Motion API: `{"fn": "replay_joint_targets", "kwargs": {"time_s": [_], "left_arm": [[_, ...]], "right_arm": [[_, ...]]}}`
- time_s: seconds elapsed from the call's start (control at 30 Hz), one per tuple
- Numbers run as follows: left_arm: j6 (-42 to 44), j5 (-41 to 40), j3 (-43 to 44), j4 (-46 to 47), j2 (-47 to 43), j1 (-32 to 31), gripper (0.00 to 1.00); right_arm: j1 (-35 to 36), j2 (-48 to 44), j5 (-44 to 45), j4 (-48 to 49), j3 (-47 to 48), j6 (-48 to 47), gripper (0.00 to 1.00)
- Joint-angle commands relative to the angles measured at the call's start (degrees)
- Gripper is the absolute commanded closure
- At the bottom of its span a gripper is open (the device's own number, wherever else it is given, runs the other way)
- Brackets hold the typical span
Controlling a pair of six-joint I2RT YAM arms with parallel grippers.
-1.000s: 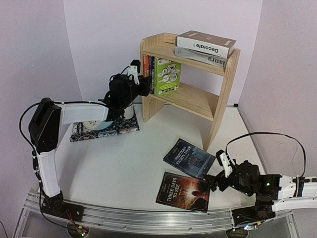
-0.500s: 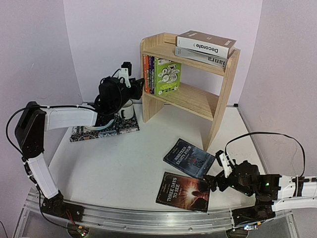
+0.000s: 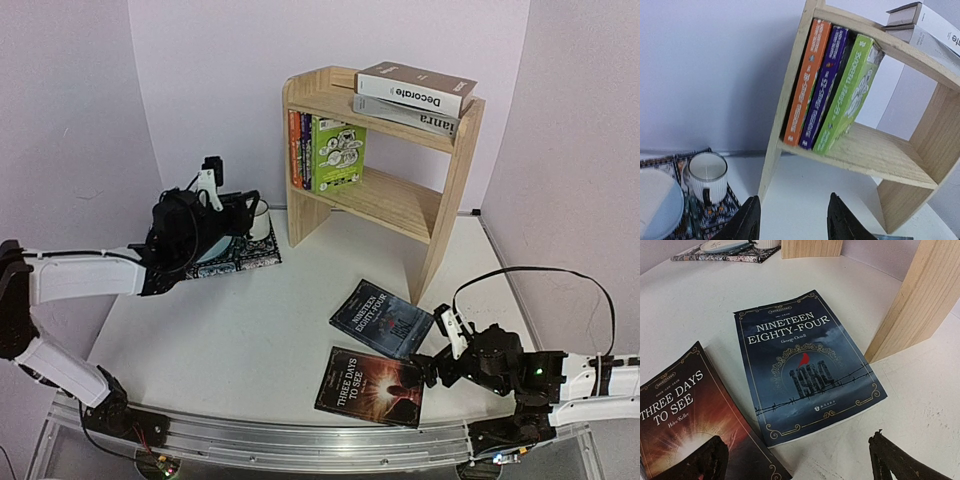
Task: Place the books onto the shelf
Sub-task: Place the book in the book pile on the shelf.
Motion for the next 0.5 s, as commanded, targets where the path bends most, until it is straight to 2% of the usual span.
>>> {"fn": "replay_joint_targets", "kwargs": {"time_s": [0.0, 0.07, 0.2, 0.27, 0.4, 0.47], "left_arm": [[-13.06, 7.44, -9.51, -4.26, -9.38, -0.13, 0.49], [-17.17, 10.99, -13.59, -5.74, -12.36, -0.19, 0.42], [-24.28, 18.04, -19.52, -6.95, -16.07, -0.22, 0.16], [-27.82, 20.83, -21.87, -7.04, -16.62, -0.31, 0.11], [-32.62, 25.48, -24.31, -7.17, -14.48, -0.84, 0.08], [-34.81, 27.31, -24.5, -7.18, -11.99, -2.18, 0.03]], "right_arm": [[0.36, 1.15, -1.29, -1.04, 4.0, 4.7, 0.02], [0.35, 1.78, -3.95, -0.89, 4.69, 7.75, 0.02], [0.36, 3.96, -6.99, -2.45, 7.13, 13.98, 0.02], [0.36, 4.79, -6.21, -6.43, 9.19, 17.33, 0.02], [0.39, 7.16, -4.39, -15.95, 13.91, 24.87, 0.02], [0.36, 8.96, -5.19, -20.55, 16.16, 28.68, 0.02]]}}
